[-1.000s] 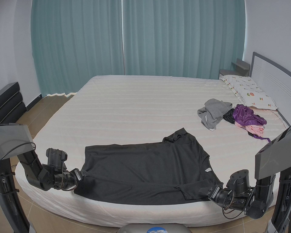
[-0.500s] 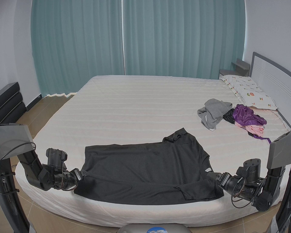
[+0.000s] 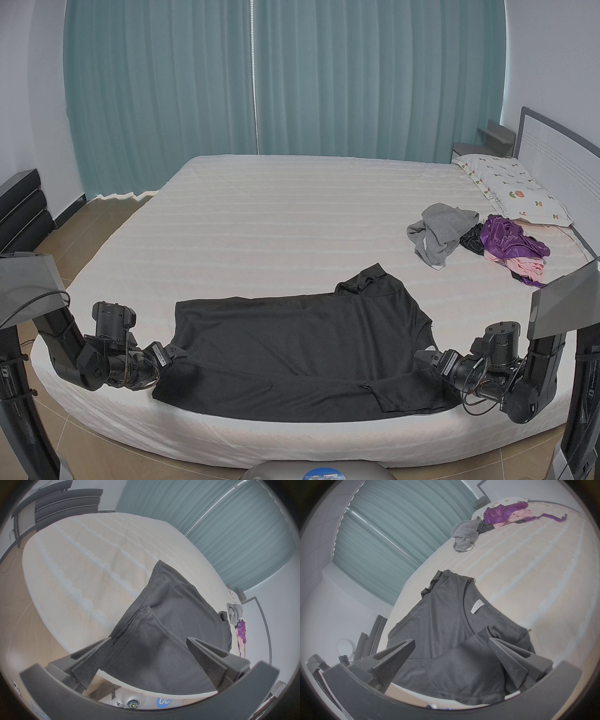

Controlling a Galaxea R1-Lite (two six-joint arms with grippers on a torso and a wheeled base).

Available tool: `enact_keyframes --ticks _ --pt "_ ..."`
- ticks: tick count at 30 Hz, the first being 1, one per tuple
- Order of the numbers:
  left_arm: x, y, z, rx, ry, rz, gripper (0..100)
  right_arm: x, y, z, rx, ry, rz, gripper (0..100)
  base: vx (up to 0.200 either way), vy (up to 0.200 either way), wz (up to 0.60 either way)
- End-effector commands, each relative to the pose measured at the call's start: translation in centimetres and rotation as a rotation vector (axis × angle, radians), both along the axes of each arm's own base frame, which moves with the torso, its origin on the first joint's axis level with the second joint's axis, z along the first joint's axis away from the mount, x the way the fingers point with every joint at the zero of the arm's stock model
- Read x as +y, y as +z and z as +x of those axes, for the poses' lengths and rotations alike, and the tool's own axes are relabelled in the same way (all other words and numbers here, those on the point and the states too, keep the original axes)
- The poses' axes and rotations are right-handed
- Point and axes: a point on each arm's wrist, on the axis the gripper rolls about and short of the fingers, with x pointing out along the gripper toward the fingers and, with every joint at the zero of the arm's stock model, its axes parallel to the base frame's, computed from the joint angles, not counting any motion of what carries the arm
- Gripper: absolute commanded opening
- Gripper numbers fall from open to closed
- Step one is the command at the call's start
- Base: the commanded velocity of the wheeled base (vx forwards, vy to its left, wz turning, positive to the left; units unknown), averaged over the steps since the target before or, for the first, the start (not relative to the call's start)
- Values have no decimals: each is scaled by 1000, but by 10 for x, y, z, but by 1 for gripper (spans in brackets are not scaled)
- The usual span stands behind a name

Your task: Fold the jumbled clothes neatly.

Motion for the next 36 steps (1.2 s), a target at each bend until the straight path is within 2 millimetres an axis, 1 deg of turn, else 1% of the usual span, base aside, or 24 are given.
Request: enact_keyframes --ticks 1,5,10,11,14,23,26,28,31,33,36 --pt "1 4 3 -20 7 1 100 -4 -15 11 12 1 -37 100 0 0 0" --pt "1 8 8 -45 16 10 100 -7 -8 8 -6 -10 -29 100 0 0 0" --pt "2 11 14 -60 69 0 100 -9 -5 0 6 -13 -32 100 0 0 0" --pt "2 11 14 -60 69 0 100 -9 -5 0 6 -13 -32 100 0 0 0" --pt "2 11 13 -58 71 2 100 -10 -4 -2 -3 -17 -33 100 200 0 0" --pt "-1 10 10 -49 53 -3 100 -10 -5 -5 0 -20 -34 100 0 0 0" --pt "-2 8 9 -40 48 -5 100 -10 -5 -5 -1 -18 -34 100 0 0 0" --pt "-10 7 9 -37 19 -6 100 -12 -7 -5 8 -20 -39 100 0 0 0" --pt "-16 3 9 -26 -1 -4 100 -13 -6 -3 1 -24 -39 100 0 0 0" --pt "-23 -5 12 -12 -28 6 100 -18 -6 -1 -2 -45 -39 100 0 0 0" --pt "-25 -12 16 -9 -50 49 100 -21 -8 -1 5 -52 -39 100 0 0 0"
